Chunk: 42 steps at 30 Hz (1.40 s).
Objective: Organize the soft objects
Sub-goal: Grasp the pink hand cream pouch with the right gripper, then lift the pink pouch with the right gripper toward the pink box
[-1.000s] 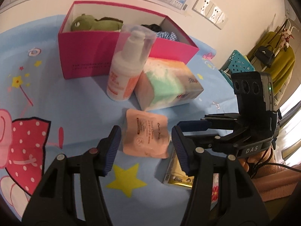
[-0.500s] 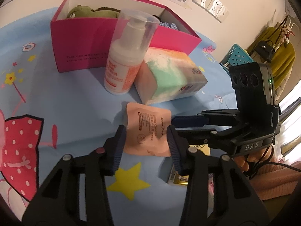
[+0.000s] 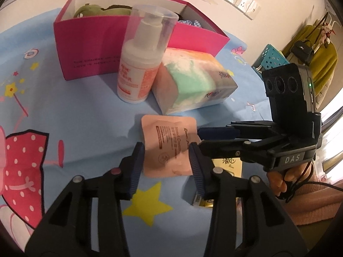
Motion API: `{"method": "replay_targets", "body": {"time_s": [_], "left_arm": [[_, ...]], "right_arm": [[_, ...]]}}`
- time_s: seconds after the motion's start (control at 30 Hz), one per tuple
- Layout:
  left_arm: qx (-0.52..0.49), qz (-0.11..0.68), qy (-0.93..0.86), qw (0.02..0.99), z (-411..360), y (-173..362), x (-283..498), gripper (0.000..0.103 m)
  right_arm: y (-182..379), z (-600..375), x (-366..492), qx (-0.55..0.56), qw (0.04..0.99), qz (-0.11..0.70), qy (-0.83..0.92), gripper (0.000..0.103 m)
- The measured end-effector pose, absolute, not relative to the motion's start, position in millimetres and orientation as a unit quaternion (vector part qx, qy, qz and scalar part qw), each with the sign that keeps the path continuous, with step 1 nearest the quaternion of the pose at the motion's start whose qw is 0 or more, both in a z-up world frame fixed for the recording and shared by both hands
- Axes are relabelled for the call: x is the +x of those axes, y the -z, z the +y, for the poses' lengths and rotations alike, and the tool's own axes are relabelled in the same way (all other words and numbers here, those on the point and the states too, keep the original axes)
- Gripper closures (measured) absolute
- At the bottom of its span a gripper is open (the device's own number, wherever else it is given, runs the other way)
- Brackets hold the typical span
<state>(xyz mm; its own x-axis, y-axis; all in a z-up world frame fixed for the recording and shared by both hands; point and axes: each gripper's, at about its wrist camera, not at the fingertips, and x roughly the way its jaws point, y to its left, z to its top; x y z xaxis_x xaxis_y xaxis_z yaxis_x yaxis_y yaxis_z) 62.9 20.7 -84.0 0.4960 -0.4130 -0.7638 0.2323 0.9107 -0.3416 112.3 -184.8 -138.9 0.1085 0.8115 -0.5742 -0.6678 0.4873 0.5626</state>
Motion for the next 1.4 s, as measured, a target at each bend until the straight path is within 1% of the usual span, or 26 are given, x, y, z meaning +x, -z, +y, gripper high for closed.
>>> {"method": "replay_targets", "body": {"time_s": [0.4, 0.77, 1.13, 1.4], "left_arm": [[-0.112, 0.441, 0.2, 0.868, 19.7, 63.3, 46.2, 0.059], [-0.083, 0.397, 0.217, 0.888, -2.7, 16.2, 46.4, 0.058], [-0.048, 0.365, 0.216, 0.904, -18.2, -28.3, 89.6, 0.058], [-0.066, 0.371, 0.202, 0.904, -8.2, -44.4, 137.7, 0.058]], "right_arm": [[111.8, -196.2, 97.4, 0.068, 0.759, 0.4, -0.509, 0.069], [64.0, -217.3, 91.5, 0.051, 0.797, 0.341, -0.496, 0.069], [19.3, -233.8, 118.7, 0.049, 0.823, 0.294, -0.484, 0.069], [-7.7, -221.5, 153.5, 0.047, 0.83, 0.277, -0.482, 0.069]]}}
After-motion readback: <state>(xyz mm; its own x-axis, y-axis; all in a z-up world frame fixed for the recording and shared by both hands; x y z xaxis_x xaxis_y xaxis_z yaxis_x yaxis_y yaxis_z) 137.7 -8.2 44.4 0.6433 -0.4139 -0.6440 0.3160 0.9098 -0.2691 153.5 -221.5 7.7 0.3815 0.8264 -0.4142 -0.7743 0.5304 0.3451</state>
